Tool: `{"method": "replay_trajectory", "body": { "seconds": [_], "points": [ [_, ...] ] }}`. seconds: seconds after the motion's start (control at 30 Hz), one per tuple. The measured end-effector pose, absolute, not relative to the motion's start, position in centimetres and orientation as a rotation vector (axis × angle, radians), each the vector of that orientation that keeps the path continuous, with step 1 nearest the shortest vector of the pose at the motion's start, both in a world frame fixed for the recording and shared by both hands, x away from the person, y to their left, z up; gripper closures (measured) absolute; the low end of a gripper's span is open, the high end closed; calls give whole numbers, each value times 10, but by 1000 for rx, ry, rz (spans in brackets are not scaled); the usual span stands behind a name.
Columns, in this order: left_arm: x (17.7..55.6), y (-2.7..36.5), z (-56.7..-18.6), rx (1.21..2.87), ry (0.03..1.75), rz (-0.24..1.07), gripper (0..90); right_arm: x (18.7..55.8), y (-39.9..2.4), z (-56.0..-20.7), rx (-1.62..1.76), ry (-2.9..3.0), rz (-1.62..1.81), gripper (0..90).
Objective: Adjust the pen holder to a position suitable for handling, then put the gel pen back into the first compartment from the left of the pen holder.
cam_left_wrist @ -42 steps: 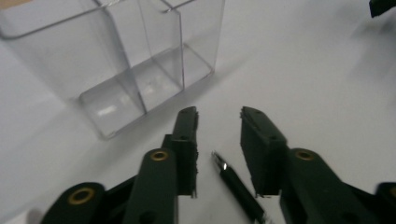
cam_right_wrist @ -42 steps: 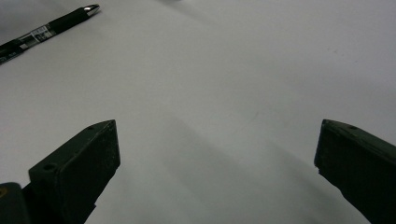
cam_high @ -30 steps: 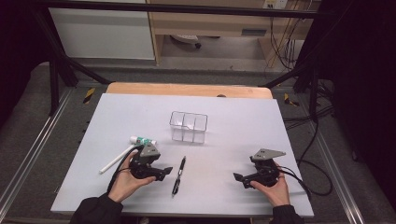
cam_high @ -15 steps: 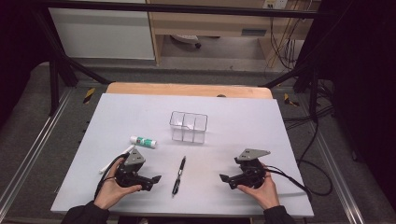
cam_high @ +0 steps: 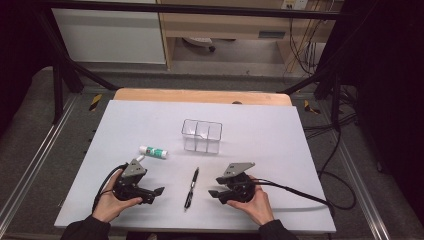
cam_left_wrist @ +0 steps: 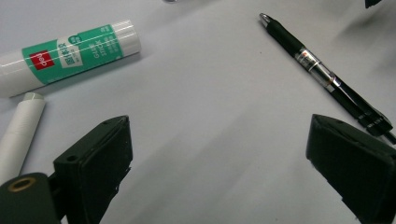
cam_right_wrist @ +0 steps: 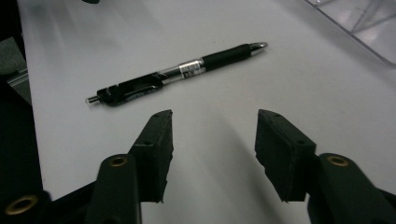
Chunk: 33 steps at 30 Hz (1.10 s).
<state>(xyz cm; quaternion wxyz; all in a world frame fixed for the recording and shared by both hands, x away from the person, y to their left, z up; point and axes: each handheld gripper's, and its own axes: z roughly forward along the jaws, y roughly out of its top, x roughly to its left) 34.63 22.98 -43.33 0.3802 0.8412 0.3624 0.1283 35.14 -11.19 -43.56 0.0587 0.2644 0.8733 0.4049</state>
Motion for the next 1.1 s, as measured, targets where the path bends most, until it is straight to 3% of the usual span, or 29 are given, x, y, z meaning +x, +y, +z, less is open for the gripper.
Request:
{"method": "replay_trajectory", "body": {
  "seconds": [0.5,1.1],
  "points": [
    [349,237,-434,2141,933,322,70,359,-72,-443,802,2704,1256,898],
    [349,240,-432,2128,950,320,69,364,-38,-455,760,2758,1250,900]
  ]
}}
